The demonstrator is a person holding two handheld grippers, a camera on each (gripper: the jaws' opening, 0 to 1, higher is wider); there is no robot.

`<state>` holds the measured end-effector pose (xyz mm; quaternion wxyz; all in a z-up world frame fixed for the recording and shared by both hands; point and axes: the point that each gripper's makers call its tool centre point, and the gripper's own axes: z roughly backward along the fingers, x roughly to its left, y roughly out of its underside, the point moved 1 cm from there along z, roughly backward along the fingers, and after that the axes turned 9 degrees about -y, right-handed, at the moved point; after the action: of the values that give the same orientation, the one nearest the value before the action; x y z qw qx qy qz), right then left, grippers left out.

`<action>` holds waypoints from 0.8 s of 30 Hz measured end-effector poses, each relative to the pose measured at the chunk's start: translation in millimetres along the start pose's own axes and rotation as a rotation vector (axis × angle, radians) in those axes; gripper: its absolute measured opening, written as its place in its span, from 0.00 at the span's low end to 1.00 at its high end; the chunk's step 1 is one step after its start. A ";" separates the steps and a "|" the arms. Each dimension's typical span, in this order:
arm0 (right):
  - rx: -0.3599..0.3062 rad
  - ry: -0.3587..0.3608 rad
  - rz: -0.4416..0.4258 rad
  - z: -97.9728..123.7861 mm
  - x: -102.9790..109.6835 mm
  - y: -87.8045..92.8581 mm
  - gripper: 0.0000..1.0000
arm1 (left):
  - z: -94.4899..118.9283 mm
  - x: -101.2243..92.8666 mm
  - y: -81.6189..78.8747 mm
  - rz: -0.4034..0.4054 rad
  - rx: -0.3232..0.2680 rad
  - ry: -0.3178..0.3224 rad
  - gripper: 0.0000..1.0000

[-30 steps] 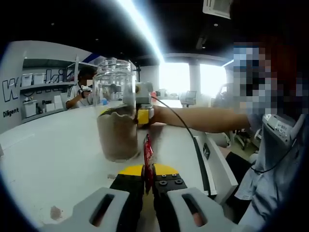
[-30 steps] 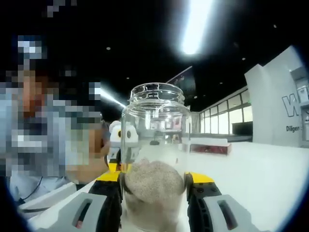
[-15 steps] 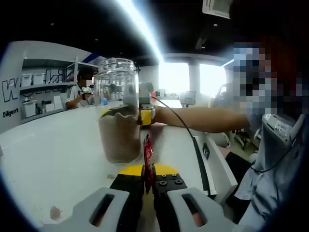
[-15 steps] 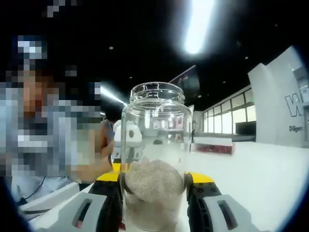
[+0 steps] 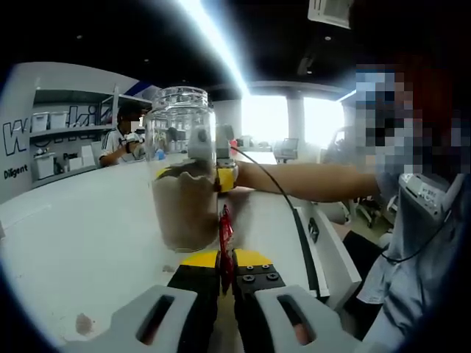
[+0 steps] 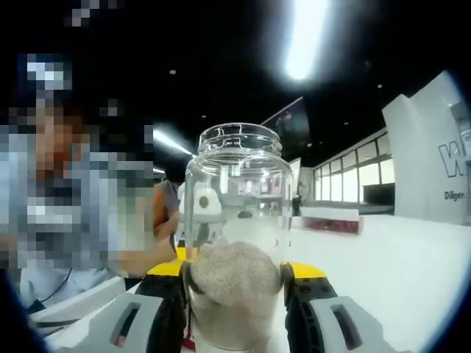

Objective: Tear open the coffee pouch, take out the coffee, and pour the coffee from the pouch into the cup

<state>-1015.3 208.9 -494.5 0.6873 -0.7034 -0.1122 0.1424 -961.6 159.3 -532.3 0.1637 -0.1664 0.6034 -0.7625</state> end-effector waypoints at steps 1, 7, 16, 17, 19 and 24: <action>0.001 -0.001 0.000 -0.4 0.6 0.2 0.52 | 0.1 0.1 0.0 0.000 0.000 0.000 0.08; 0.019 -0.004 -0.015 -0.4 2.5 3.1 0.52 | 0.4 0.2 -0.6 -0.002 -0.002 0.002 0.08; 0.030 0.040 -0.071 3.4 2.4 8.0 0.53 | 1.7 -1.8 -2.4 -0.008 -0.015 0.005 0.08; 0.030 0.042 -0.076 5.4 4.0 8.4 0.52 | 1.9 -2.0 -2.6 -0.008 -0.017 0.005 0.08; 0.072 0.062 -0.087 10.3 6.7 15.8 0.51 | 2.6 -2.0 -3.6 -0.006 -0.022 0.009 0.08; 0.047 0.107 -0.106 20.7 10.7 12.0 0.49 | 3.1 -2.1 -4.9 -0.007 -0.029 0.012 0.08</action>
<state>-1013.1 231.7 -507.3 0.7152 -0.6868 -0.1089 0.0708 -958.6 158.6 -527.0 0.1549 -0.1661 0.6146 -0.7554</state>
